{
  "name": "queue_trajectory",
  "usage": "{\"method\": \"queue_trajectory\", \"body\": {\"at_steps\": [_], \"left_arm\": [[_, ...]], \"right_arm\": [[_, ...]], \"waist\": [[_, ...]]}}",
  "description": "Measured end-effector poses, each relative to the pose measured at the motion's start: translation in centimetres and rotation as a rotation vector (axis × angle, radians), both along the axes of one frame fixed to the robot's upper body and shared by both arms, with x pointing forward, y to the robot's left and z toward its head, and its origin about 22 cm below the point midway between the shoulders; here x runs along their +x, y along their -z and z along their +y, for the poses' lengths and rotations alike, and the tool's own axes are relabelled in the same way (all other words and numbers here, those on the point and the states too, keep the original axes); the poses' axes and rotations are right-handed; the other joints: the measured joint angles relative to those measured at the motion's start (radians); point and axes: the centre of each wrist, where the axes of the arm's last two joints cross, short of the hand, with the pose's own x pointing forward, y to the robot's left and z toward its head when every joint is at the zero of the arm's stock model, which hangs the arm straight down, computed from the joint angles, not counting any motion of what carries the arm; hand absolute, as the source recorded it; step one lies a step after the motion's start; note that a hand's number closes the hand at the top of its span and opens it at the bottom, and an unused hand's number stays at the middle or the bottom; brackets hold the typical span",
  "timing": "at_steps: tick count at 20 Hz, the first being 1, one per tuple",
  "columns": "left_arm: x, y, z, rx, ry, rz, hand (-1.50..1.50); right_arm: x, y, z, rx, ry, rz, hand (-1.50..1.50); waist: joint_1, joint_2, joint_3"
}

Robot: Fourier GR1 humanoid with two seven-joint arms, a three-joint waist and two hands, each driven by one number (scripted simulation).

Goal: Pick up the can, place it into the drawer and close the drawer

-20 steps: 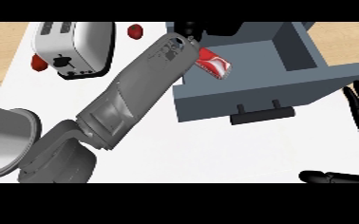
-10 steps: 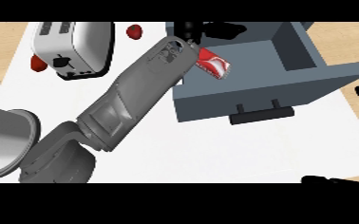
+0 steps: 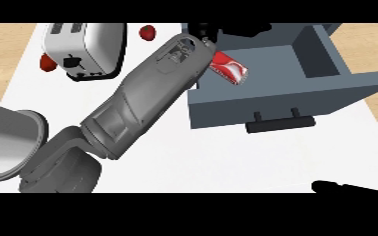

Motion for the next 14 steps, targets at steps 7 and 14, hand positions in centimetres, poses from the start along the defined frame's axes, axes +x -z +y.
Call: {"method": "queue_trajectory", "body": {"at_steps": [7, 14], "left_arm": [[-0.2, -1.1, -0.6, -0.03, -0.008, -0.033, -1.5], [-0.2, -1.8, -0.9, -0.037, -0.006, -0.022, -1.5]], "right_arm": [[1.5, 0.0, 1.3, -0.245, 0.054, -0.02, -1.5], [4.0, 2.2, 3.1, -0.485, 0.105, 0.005, -1.5]], "waist": [[0.037, -0.006, -0.001], [0.075, -0.014, -0.001]]}}
